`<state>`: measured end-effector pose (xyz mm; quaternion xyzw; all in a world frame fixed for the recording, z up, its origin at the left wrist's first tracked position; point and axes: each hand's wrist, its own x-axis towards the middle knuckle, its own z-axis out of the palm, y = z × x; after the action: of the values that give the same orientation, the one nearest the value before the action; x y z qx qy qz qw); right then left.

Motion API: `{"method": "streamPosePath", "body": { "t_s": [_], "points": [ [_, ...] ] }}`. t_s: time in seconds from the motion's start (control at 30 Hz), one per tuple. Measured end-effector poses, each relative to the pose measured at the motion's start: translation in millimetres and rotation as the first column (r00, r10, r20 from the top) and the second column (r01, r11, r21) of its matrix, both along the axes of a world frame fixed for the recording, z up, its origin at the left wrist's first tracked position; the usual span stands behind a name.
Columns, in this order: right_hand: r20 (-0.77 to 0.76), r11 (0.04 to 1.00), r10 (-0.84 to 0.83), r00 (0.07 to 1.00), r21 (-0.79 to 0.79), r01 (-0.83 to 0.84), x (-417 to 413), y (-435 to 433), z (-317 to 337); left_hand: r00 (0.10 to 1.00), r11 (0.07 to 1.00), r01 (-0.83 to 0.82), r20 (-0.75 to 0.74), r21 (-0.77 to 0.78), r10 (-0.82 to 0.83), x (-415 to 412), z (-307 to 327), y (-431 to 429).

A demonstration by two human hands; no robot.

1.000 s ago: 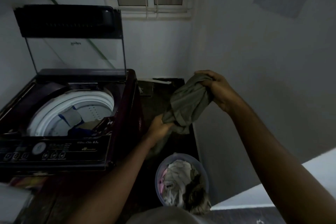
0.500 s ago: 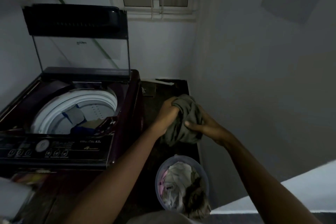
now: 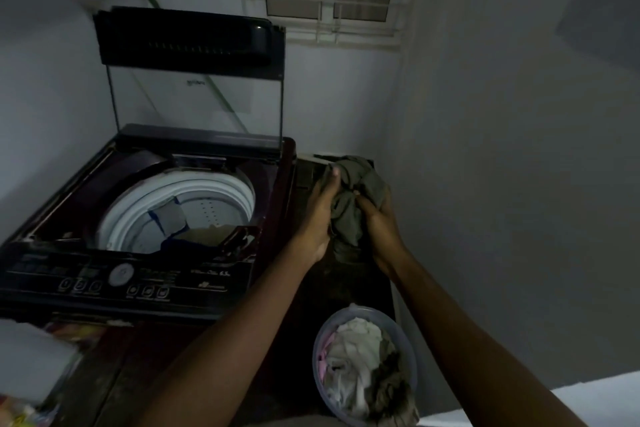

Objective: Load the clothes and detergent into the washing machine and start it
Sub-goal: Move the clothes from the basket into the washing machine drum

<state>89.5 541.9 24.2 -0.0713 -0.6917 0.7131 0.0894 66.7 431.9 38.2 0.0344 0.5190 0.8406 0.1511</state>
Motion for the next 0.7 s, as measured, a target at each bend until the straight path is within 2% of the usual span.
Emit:
{"method": "streamPosePath", "body": {
  "t_s": [0.1, 0.2, 0.3, 0.43, 0.57, 0.7],
  "points": [
    [0.005, 0.998, -0.049, 0.999, 0.025, 0.049, -12, -31, 6, 0.987, 0.989, -0.147, 0.069, 0.021, 0.146, -25, 6, -18],
    [-0.016, 0.991, -0.025, 1.000, -0.131, 0.023, -27, -53, 16, 0.976, 0.977, -0.215, 0.045, 0.014, 0.214, -46, 11, -30],
    [-0.022, 0.979, -0.025, 0.999, -0.203, 0.020, -45, -69, 23, 0.979, 0.978, -0.205, 0.010, 0.033, 0.204, -60, 16, -36],
    [-0.074, 0.987, -0.112, 0.991, -0.122, 0.102, -56, -85, 35, 0.973, 0.972, -0.230, -0.006, 0.038, 0.231, -76, 18, -45],
    [-0.129, 0.988, -0.089, 0.988, -0.134, 0.072, -71, -95, 31, 0.973, 0.972, -0.230, 0.010, 0.058, 0.229, -87, 13, -54],
    [-0.138, 0.989, -0.034, 0.990, -0.145, 0.013, -86, -116, 19, 0.960, 0.960, -0.279, 0.037, 0.011, 0.278, -94, 2, -75]
  ]
}}
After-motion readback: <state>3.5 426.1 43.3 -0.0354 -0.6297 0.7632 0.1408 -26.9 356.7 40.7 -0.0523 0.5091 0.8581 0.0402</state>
